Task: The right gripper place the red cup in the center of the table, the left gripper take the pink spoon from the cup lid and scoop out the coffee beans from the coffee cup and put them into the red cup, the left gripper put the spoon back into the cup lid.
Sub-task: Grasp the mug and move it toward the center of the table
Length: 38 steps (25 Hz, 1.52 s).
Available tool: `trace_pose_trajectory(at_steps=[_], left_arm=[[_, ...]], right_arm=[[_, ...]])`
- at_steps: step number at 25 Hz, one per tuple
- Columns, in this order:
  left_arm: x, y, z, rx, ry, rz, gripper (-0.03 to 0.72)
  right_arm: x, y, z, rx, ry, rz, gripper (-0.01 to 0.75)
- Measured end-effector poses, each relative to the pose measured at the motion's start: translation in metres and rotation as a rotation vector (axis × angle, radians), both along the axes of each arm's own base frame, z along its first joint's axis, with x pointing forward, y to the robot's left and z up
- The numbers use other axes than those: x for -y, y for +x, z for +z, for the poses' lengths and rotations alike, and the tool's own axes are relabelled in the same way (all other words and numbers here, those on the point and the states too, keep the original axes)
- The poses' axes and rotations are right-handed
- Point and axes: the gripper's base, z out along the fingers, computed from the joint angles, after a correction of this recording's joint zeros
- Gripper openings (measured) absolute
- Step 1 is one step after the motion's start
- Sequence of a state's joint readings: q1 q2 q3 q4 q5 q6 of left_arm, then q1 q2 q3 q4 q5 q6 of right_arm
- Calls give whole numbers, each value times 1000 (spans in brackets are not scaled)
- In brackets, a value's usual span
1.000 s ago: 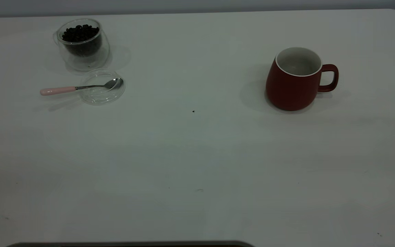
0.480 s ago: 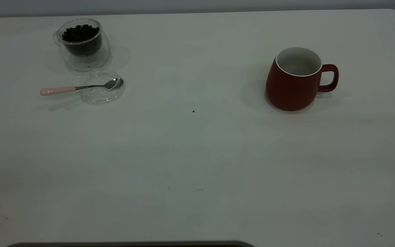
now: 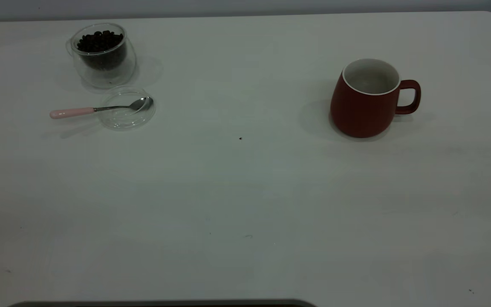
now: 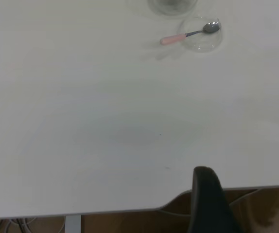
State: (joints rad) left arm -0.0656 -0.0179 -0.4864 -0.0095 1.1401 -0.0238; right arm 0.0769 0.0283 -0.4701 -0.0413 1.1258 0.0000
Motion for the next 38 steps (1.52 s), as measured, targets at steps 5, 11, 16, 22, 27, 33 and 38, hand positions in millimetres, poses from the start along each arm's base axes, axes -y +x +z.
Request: trace_pose_trajectory(at_steps=[5,11,16,22,27,33,38], left_arm=[[0,0,0,0,1,-1,465],[0,0,0,0,1,-1,465],[0,0,0,0,1,-1,465],[0,0,0,0,1,-1,465],[0,0,0,0,1,-1,465],[0,0,0,0,1,-1,465],[0,0,0,0,2,-2,465]], right_arm=[[0,0,0,0,0,0,239],[-1,0,0,-1,23,3,239],[-9,10,3,-49,75,57,290],[-18,70,11,-155,30,140,511],[-23,145,-5,-279,-44,203,581],[-30,233,-35,-404,-108,272,585],[-36,297,-77,-481,-182,376,585]])
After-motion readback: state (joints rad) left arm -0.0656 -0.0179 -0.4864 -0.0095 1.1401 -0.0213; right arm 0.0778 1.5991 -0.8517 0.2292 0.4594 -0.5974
